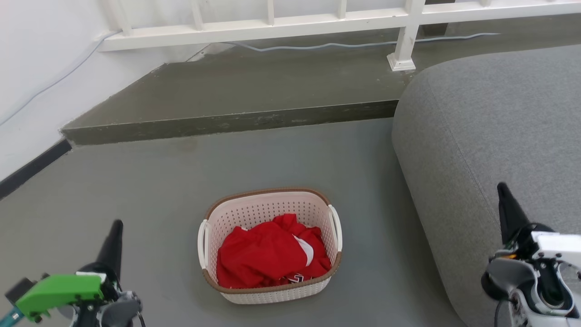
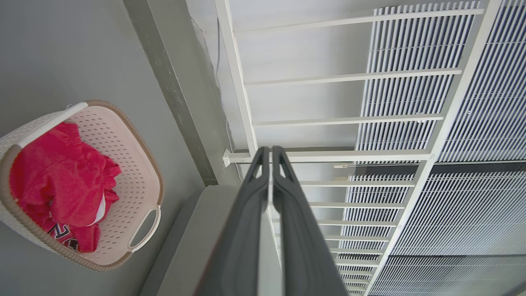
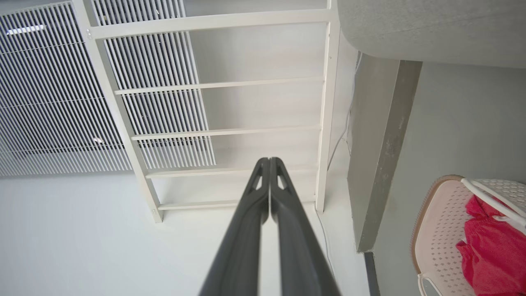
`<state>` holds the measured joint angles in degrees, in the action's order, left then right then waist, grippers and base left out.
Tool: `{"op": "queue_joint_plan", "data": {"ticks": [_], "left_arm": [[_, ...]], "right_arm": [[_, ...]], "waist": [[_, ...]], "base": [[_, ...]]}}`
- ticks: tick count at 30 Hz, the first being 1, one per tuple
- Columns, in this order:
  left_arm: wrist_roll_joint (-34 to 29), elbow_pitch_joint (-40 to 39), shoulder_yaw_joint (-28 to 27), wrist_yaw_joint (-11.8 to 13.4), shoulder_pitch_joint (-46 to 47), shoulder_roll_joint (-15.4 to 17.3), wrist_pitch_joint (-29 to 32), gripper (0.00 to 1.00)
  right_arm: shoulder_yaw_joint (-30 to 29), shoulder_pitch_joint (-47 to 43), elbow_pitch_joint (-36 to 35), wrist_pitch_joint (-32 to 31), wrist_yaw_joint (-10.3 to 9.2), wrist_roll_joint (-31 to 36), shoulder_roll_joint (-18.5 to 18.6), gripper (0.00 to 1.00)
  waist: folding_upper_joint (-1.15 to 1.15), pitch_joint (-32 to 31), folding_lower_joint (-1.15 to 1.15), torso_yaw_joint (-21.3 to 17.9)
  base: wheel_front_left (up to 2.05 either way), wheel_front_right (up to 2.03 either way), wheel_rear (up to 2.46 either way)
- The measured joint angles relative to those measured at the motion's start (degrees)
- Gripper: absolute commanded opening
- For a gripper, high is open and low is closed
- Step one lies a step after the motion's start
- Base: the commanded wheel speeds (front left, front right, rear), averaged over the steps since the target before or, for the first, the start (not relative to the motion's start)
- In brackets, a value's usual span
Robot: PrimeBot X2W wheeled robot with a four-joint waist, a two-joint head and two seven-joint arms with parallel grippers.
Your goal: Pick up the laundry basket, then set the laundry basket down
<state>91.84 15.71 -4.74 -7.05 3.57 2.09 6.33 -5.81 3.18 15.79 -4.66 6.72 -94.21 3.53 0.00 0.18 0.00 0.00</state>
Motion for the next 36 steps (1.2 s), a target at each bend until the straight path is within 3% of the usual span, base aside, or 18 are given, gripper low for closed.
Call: {"op": "queue_joint_plan", "data": {"ticks": [6,21,36], "left_arm": [[0.0,2.6,0.3,0.1,-2.4,-1.2,-0.1,1.0],[-0.4,0.6,1.0,0.1,-2.3,-1.2,-2.1,1.0],[-8.1,-1.5,3.1,0.1,-2.3,0.7,-6.2,1.0]], "right_arm": [[0.4,-2.7,2.5,0.0,-0.24,0.0,-1.3,1.0],[2.7,-2.5,0.4,2.1,-0.23,1.2,-1.3,1.0],[8.0,-1.1,-1.9,5.6,-0.22,10.2,0.1,1.0]], "waist": [[0.0,0.0,0.0,0.0],[0.0,0.1,0.0,-0.1],[0.0,0.3,0.0,-0.3]], "base": [[0.0,0.0,0.0],[0.0,0.0,0.0],[0.0,0.0,0.0]]}}
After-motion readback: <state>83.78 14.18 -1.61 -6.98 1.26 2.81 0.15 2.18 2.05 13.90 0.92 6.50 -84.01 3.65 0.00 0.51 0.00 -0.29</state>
